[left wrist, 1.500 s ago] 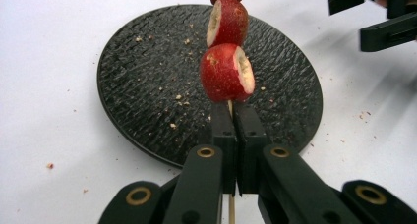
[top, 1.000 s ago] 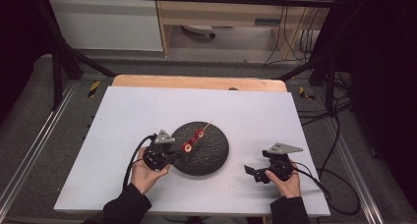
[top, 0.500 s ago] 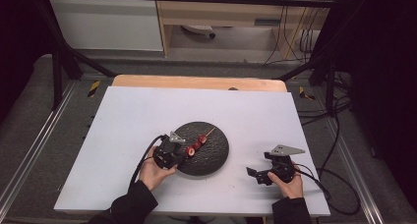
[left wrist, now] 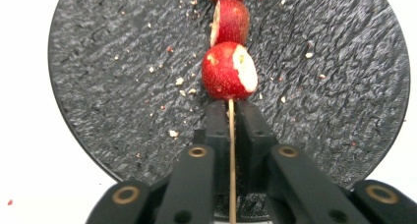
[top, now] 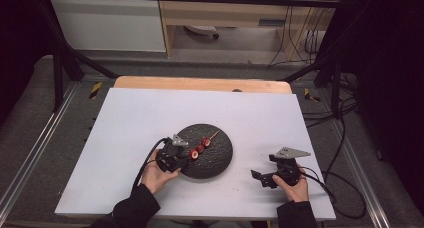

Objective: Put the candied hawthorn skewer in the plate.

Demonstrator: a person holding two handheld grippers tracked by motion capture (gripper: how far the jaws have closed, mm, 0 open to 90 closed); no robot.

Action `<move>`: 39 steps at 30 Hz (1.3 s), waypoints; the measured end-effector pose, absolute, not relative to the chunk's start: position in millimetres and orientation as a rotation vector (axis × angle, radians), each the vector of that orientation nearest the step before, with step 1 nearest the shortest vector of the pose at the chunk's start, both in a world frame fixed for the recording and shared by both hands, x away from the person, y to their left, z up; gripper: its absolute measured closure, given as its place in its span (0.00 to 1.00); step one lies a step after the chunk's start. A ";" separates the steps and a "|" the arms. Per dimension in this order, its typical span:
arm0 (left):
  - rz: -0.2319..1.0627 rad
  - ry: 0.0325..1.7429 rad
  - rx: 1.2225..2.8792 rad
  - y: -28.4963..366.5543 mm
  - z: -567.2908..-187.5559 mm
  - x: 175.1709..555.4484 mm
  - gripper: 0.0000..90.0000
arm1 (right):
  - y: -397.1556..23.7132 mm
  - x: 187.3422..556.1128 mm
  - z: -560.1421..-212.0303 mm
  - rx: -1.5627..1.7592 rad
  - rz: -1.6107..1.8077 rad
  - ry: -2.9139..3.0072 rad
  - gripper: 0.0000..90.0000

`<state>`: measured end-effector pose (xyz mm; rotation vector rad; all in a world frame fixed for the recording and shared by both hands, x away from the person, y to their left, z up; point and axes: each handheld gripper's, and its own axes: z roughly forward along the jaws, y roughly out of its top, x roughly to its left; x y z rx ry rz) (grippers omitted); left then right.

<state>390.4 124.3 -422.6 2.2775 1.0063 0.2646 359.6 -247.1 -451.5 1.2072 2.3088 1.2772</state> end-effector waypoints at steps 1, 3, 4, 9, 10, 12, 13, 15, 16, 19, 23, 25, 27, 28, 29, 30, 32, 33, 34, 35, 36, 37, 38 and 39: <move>0.272 1.010 2.269 125.5 -421.7 389.7 0.86 | -247.1 359.6 -451.5 1.207 1.273 2.309 0.01; 0.276 1.000 2.258 129.2 -419.5 388.8 0.79 | -247.0 359.5 -451.5 1.210 1.277 2.306 0.01; 0.278 0.991 2.247 131.2 -418.7 388.1 0.74 | -247.1 359.4 -451.1 1.213 1.277 2.308 0.01; 0.295 0.942 2.209 144.4 -412.0 383.0 0.54 | -248.0 359.7 -450.4 1.208 1.285 2.299 0.01; 0.290 0.935 2.199 147.7 -410.6 382.1 0.49 | -248.2 359.6 -450.0 1.211 1.285 2.296 0.01; 0.283 0.917 2.189 154.7 -408.0 380.1 0.40 | -248.4 359.3 -449.5 1.214 1.289 2.293 0.01; 0.289 0.911 2.182 159.5 -406.8 379.0 0.37 | -248.5 359.1 -449.3 1.211 1.288 2.294 0.01; 0.292 0.911 2.178 166.0 -405.5 378.4 0.29 | -248.7 359.2 -449.3 1.213 1.286 2.294 0.01; 0.289 0.915 2.178 171.0 -404.9 378.3 0.27 | -248.6 359.3 -449.4 1.215 1.285 2.294 0.01; 0.266 0.924 2.163 183.7 -404.7 377.6 0.20 | -248.9 359.1 -449.1 1.215 1.283 2.297 0.01; 0.267 0.949 2.130 206.5 -406.7 373.0 0.13 | -250.1 358.6 -448.1 1.225 1.290 2.289 0.01; 0.270 0.965 2.112 216.5 -408.6 370.6 0.11 | -250.8 358.5 -448.2 1.227 1.290 2.287 0.01; 0.282 0.983 2.094 229.6 -411.8 367.2 0.09 | -251.4 358.8 -448.4 1.225 1.290 2.284 0.01; 0.286 0.989 2.086 233.9 -413.0 366.0 0.09 | -251.2 358.7 -448.5 1.228 1.288 2.283 0.01; 0.291 0.998 2.074 241.0 -415.6 363.9 0.09 | -251.3 358.6 -448.5 1.229 1.286 2.287 0.01; 0.293 1.004 2.064 244.9 -417.2 362.5 0.08 | -251.2 358.7 -448.6 1.227 1.283 2.288 0.01; 0.306 1.011 2.046 255.8 -422.1 358.4 0.08 | -251.0 358.7 -448.7 1.234 1.282 2.288 0.01; 0.314 1.016 2.042 260.0 -424.2 356.8 0.08 | -251.1 358.7 -448.8 1.233 1.281 2.289 0.01; 0.321 1.017 2.040 262.9 -425.7 355.8 0.08 | -251.1 358.7 -448.7 1.235 1.281 2.288 0.01; 0.330 1.023 2.028 267.1 -428.2 353.8 0.08 | -250.9 358.4 -448.6 1.242 1.282 2.289 0.01; 0.339 1.024 2.025 270.6 -429.9 352.5 0.08 | -251.2 358.6 -448.7 1.240 1.283 2.289 0.01; 0.342 1.029 2.016 272.5 -431.5 351.5 0.08 | -251.6 358.9 -449.0 1.234 1.280 2.289 0.01; 0.342 1.031 2.015 276.0 -434.1 350.0 0.09 | -251.7 358.8 -449.0 1.237 1.283 2.287 0.01; 0.349 1.035 2.011 278.3 -436.4 348.8 0.09 | -252.0 358.7 -449.2 1.234 1.285 2.287 0.01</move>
